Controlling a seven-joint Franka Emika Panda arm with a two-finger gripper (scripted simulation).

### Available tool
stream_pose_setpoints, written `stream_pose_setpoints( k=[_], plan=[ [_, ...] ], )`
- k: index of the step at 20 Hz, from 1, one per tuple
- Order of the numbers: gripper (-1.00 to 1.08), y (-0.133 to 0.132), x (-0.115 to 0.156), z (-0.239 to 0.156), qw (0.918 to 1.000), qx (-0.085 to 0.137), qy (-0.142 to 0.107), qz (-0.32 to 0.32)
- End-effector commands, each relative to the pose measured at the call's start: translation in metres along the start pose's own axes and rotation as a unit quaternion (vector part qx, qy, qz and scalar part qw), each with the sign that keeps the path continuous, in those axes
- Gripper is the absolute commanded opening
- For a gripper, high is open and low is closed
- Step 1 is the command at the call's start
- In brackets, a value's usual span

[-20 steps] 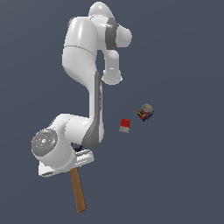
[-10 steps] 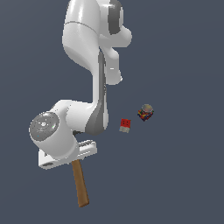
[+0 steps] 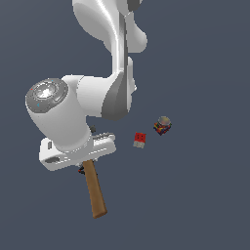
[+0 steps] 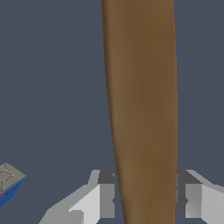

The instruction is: Pick up a designated object from a clutter of objects.

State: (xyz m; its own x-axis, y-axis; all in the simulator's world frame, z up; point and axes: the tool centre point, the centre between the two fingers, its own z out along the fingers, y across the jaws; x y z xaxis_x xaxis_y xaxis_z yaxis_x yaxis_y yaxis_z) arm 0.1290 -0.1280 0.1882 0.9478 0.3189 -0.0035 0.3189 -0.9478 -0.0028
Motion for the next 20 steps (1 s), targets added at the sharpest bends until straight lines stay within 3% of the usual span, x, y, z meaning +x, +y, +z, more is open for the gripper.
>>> stream_pose_setpoints(
  k=[1,12,20],
  plan=[
    [-1.0,-0.011,-0.005,-0.03,1.0,-0.001,0.002,0.0],
    [-1.0,-0.055,-0.024,-0.143,1.0,-0.002,0.002,0.0],
    [-1.0,-0.073,-0.03,-0.192,1.0,-0.002,0.002,0.0]
  ],
)
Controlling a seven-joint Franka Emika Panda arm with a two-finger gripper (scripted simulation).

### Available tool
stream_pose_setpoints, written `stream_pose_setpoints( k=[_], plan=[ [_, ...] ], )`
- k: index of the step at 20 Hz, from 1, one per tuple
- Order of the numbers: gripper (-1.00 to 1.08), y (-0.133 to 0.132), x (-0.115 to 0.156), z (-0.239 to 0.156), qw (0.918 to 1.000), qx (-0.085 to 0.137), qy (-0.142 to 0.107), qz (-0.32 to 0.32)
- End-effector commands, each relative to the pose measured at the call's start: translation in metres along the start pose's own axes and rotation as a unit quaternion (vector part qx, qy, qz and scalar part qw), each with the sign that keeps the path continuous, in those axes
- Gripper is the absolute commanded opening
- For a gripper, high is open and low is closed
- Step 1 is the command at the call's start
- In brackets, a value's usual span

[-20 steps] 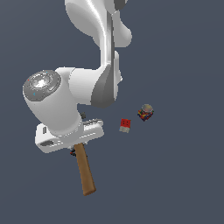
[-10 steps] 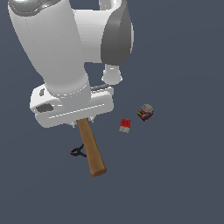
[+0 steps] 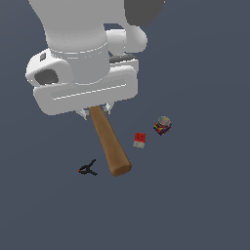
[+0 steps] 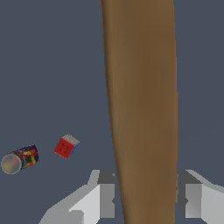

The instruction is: Pick up a designated object from a clutter of objects.

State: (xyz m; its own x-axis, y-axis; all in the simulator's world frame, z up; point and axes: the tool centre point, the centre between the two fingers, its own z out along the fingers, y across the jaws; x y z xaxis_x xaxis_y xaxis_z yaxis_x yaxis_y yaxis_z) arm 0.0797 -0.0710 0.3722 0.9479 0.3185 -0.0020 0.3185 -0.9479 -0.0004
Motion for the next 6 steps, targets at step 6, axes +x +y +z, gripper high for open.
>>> stream_pose_setpoints(
  k=[6],
  plan=[
    [-1.0,-0.0053,-0.001,-0.0181,1.0,0.0,0.001,0.0]
  ],
)
